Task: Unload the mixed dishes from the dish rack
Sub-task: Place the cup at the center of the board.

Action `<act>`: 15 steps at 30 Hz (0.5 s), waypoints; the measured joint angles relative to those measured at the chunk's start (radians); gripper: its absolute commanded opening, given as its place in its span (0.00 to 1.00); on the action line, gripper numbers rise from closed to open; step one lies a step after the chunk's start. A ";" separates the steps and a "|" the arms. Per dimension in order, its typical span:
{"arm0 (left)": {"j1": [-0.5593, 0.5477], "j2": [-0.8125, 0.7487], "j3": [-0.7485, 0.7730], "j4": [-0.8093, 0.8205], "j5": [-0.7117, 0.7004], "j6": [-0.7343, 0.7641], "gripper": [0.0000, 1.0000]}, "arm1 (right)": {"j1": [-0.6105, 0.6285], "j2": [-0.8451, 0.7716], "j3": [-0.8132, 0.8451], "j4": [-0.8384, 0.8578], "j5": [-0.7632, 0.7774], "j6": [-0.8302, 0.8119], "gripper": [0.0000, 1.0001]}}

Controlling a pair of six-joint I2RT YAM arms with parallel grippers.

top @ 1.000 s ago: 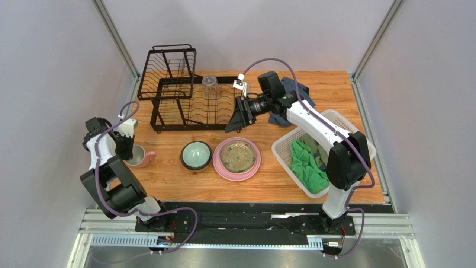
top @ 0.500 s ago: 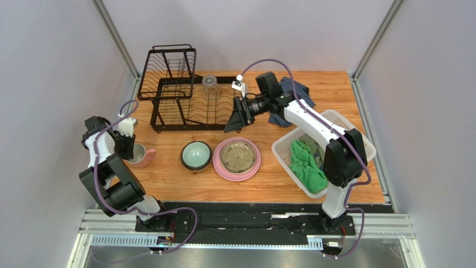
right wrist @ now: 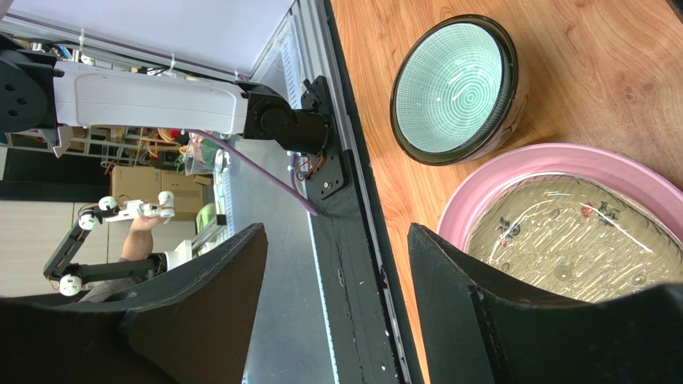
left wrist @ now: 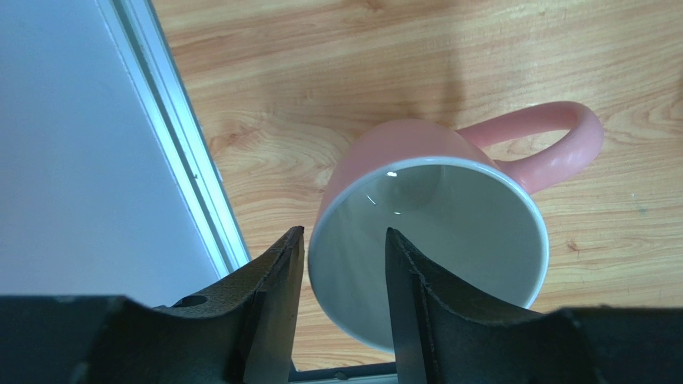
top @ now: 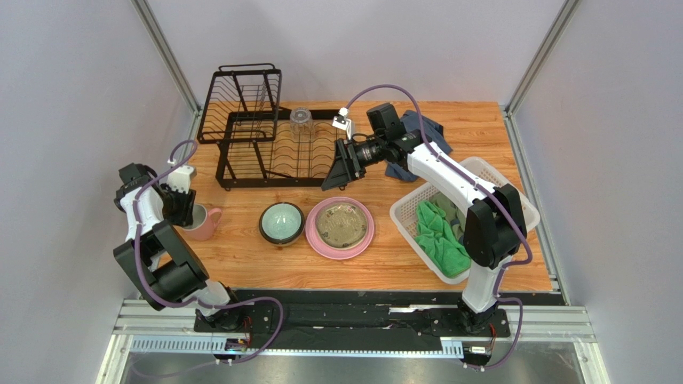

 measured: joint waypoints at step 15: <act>0.000 -0.107 0.085 -0.056 0.072 -0.014 0.67 | 0.000 0.038 0.073 -0.053 0.096 -0.058 0.73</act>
